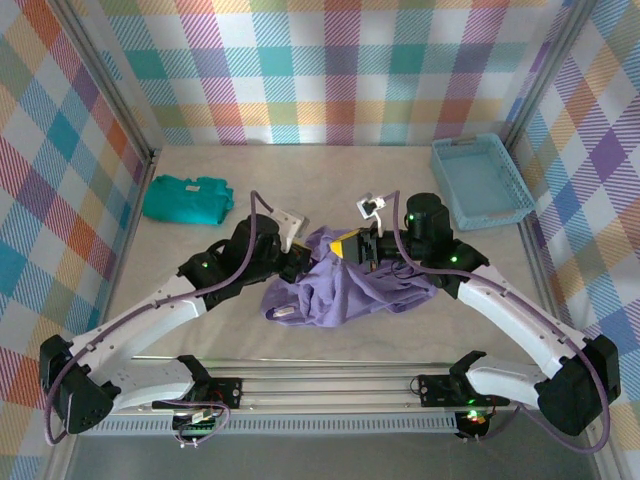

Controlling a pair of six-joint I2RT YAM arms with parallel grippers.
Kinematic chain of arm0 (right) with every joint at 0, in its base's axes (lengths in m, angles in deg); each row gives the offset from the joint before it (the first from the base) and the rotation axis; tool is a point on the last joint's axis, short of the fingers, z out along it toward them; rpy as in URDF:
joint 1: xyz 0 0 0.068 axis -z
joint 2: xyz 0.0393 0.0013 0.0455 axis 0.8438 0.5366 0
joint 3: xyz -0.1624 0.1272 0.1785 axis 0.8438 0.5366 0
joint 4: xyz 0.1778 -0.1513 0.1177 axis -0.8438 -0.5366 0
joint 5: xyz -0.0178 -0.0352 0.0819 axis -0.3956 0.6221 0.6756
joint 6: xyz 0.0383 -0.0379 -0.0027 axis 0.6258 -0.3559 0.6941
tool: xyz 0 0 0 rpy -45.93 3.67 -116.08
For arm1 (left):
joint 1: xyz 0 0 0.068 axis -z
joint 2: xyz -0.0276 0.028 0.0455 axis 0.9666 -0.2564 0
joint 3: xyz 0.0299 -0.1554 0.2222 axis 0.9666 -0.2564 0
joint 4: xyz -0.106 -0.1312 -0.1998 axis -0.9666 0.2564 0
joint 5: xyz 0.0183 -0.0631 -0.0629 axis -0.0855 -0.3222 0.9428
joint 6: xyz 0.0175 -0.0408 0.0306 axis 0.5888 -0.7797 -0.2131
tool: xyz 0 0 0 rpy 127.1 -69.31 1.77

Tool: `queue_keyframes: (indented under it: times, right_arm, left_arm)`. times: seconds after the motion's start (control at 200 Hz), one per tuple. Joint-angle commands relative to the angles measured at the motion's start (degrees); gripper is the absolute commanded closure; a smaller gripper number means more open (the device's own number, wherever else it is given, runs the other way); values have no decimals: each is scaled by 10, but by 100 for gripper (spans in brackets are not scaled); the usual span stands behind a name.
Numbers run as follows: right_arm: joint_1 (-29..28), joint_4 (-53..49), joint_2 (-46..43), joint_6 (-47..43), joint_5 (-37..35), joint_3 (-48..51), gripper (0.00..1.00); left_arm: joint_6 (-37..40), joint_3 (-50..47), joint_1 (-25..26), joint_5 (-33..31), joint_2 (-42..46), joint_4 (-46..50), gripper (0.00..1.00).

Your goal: Fold the inside-out t-shirt

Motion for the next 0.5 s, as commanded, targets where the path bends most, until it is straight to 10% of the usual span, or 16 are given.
queue_keyframes:
  times: [0.0, 0.31, 0.495]
  right_arm:
    - [8, -31, -16, -33, -9, -5, 100]
    - [11, -156, -22, -125, -172, -43, 82]
    - [8, -218, 2, -105, -240, -77, 65]
  left_arm:
    - [-6, 17, 6, 14, 3, -16, 96]
    - [-148, -55, -30, 258, 120, -188, 100]
    - [-160, -75, -35, 260, 150, -218, 100]
